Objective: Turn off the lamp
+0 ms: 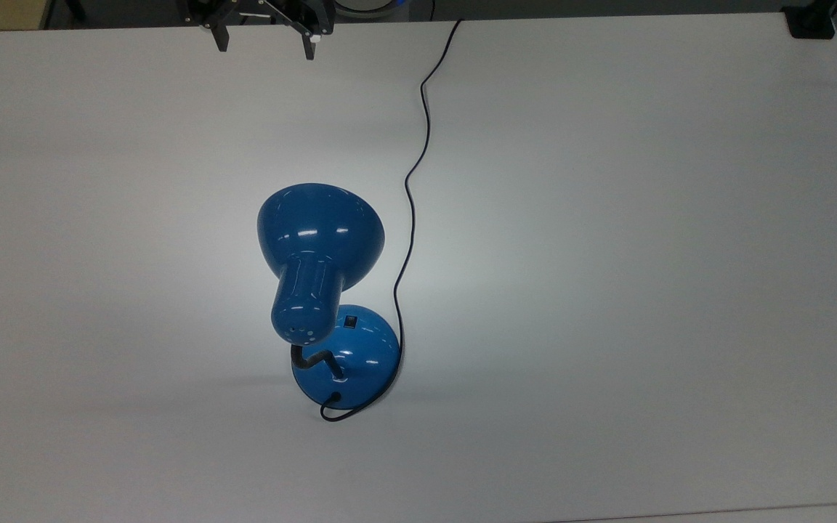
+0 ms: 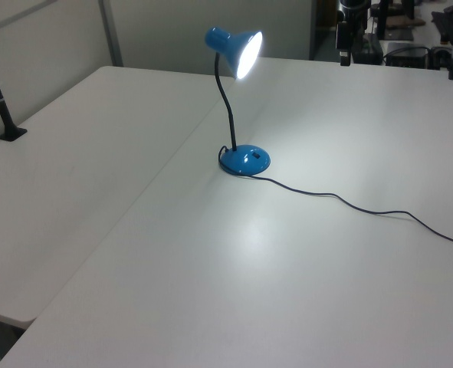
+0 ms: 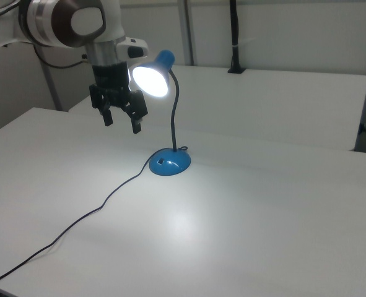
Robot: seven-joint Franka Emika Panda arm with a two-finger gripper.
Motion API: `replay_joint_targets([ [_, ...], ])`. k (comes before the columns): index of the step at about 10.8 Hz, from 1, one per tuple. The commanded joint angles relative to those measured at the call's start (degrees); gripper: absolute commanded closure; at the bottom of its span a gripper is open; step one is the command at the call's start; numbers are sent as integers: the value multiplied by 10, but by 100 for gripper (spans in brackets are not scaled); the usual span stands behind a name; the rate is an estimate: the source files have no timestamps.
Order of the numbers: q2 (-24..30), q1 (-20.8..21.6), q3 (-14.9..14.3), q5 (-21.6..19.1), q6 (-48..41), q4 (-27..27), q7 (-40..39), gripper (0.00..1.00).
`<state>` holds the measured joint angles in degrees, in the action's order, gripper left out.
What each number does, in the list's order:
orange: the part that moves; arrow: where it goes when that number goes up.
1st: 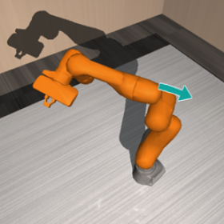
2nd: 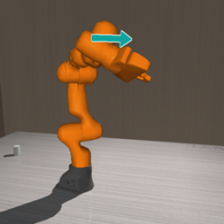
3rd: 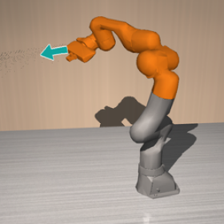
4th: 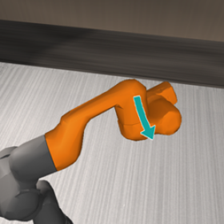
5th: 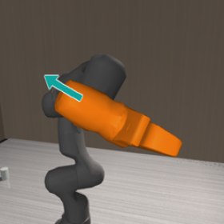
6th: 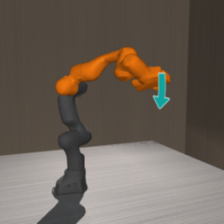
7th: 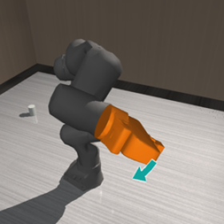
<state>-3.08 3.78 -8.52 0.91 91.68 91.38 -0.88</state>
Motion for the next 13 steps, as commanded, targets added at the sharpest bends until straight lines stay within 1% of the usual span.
replay_joint_targets([
  [1,-10,-1,-3,-4,-4,-17,-14,0],
  [2,-10,-2,-2,-5,12,-16,-11,0],
  [6,-11,0,-2,-11,12,-13,-10,0],
  [7,-18,6,-1,-12,12,-13,-9,0],
  [8,-38,10,0,-9,14,-17,-11,0],
  [9,-58,24,0,-2,27,-17,-17,5],
  [10,-64,26,0,-9,66,-14,-24,42],
  [11,-75,27,1,-12,96,-7,-32,70],
  [12,-92,32,2,-13,122,-4,-48,89],
  [13,-115,37,2,-27,166,-3,-50,100],
])
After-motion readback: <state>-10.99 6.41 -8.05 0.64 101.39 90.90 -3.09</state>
